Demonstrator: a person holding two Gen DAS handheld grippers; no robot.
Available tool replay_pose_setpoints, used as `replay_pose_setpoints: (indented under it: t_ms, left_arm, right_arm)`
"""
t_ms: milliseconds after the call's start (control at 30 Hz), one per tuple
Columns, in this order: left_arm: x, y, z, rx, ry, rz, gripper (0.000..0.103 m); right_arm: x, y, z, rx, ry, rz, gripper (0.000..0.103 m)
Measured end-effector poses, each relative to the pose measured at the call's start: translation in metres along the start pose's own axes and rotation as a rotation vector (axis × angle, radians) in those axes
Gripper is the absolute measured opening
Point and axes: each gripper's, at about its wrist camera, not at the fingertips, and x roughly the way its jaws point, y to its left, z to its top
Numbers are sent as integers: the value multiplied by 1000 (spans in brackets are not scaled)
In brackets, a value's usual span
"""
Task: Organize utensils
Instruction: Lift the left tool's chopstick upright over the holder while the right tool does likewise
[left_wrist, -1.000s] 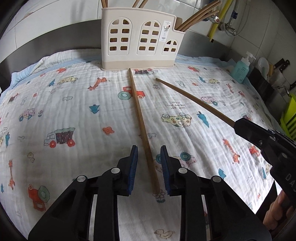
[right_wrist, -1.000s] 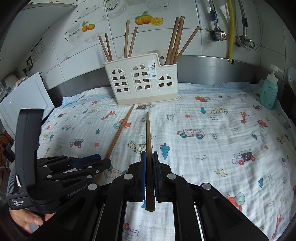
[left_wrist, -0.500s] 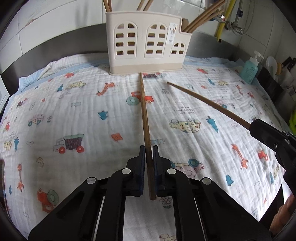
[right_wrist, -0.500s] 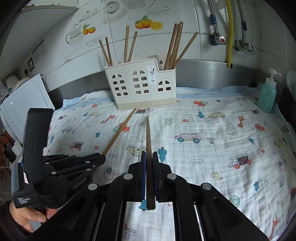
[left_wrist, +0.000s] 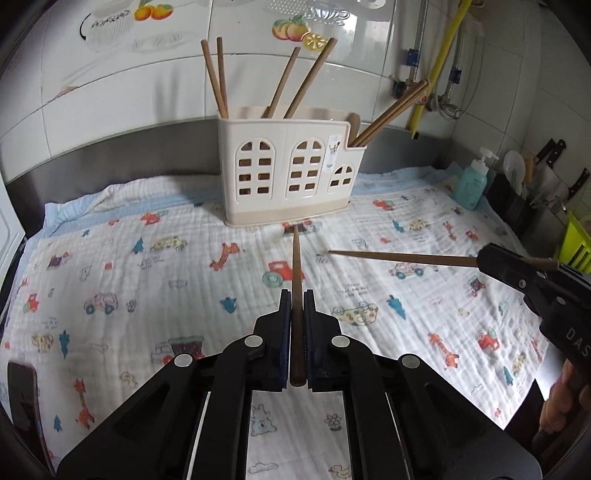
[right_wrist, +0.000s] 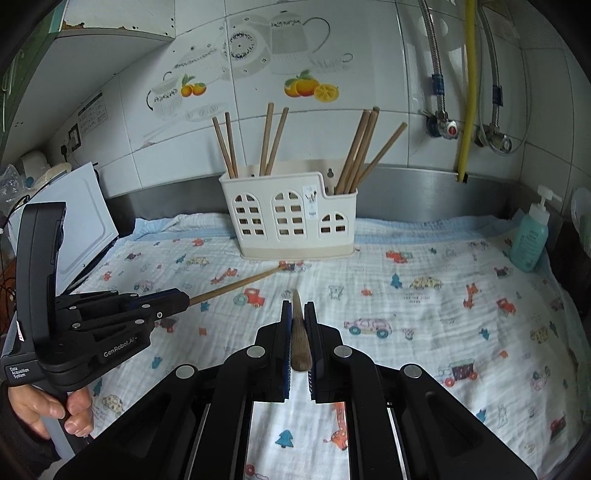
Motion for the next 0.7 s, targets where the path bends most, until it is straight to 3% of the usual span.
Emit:
replay_pose_setpoints:
  t_ms: [700]
  left_arm:
    - [-44,-4,59,124,-131,-46,5]
  right_arm:
    - [-15,-5,97,-72,-74,99,7]
